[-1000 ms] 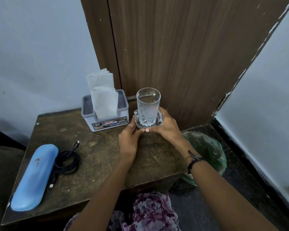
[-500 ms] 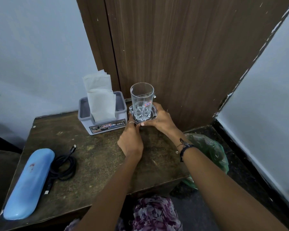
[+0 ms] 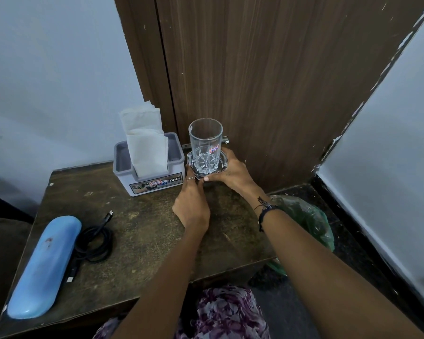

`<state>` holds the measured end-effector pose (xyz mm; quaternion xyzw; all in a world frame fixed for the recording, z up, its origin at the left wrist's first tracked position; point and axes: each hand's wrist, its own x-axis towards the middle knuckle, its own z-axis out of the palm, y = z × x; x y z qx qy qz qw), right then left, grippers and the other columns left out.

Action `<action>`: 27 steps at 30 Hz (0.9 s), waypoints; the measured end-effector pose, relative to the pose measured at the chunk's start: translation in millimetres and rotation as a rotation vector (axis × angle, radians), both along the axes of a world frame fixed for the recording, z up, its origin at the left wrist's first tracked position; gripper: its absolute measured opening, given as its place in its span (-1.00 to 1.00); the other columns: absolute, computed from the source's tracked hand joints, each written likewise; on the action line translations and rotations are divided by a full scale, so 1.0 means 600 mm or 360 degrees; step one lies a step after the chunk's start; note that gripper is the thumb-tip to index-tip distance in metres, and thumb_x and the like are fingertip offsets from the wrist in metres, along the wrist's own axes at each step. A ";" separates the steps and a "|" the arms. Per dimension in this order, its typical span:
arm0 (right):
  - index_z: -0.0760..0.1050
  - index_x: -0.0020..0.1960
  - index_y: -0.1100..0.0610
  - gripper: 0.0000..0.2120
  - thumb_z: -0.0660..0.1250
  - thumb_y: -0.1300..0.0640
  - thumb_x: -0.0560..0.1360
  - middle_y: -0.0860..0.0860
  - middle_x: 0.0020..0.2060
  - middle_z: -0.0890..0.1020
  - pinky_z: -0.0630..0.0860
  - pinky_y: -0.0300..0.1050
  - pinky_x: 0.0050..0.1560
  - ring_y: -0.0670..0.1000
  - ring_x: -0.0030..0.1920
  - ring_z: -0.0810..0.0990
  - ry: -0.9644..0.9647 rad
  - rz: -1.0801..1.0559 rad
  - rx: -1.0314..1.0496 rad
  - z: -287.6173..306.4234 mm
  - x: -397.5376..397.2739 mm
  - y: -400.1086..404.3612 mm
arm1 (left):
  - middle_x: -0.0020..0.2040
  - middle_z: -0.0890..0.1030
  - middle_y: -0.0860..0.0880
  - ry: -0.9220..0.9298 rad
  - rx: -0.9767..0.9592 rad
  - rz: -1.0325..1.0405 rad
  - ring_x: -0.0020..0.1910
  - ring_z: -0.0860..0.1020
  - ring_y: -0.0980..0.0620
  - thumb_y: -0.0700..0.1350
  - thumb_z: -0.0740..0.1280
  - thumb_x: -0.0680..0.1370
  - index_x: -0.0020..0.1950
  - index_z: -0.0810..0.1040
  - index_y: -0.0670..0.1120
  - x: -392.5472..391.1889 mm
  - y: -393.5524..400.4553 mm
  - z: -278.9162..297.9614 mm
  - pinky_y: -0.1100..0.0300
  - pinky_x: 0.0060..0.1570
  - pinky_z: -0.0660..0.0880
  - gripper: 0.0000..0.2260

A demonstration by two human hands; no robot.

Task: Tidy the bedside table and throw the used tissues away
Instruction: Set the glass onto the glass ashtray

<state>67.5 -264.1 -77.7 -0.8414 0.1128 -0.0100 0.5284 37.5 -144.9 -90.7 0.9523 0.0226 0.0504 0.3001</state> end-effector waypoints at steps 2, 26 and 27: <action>0.21 0.43 0.12 -0.10 0.60 0.16 0.21 0.05 0.29 0.50 0.32 -0.27 0.20 0.01 0.30 0.44 -0.0010 -0.0018 0.0031 0.001 -0.003 0.001 | 0.29 0.52 -0.11 -0.0001 -0.0009 -0.0016 0.10 0.56 -0.23 -0.01 0.09 0.63 0.51 0.08 0.05 -0.001 0.001 0.000 -0.06 -0.04 0.48 -0.55; 0.51 0.13 0.10 -0.73 0.36 0.27 0.45 0.02 0.06 0.56 0.48 -0.11 0.17 -0.02 0.10 0.55 -0.0357 -0.0313 -0.0049 0.002 -0.190 0.190 | 0.23 0.56 -0.11 -0.0008 -0.0750 -0.0428 0.21 0.54 -0.02 -0.38 0.19 0.52 0.38 0.36 -0.12 -0.114 0.138 0.031 0.23 0.20 0.42 -0.56; 0.54 0.08 0.11 -0.78 0.34 0.28 0.45 0.02 0.01 0.59 0.51 -0.06 0.15 -0.03 0.04 0.58 -0.0410 -0.0246 -0.0055 0.004 -0.194 0.209 | 0.22 0.57 -0.11 -0.0033 -0.0758 -0.0403 0.19 0.55 -0.01 -0.39 0.19 0.52 0.38 0.37 -0.12 -0.119 0.157 0.039 0.22 0.18 0.44 -0.55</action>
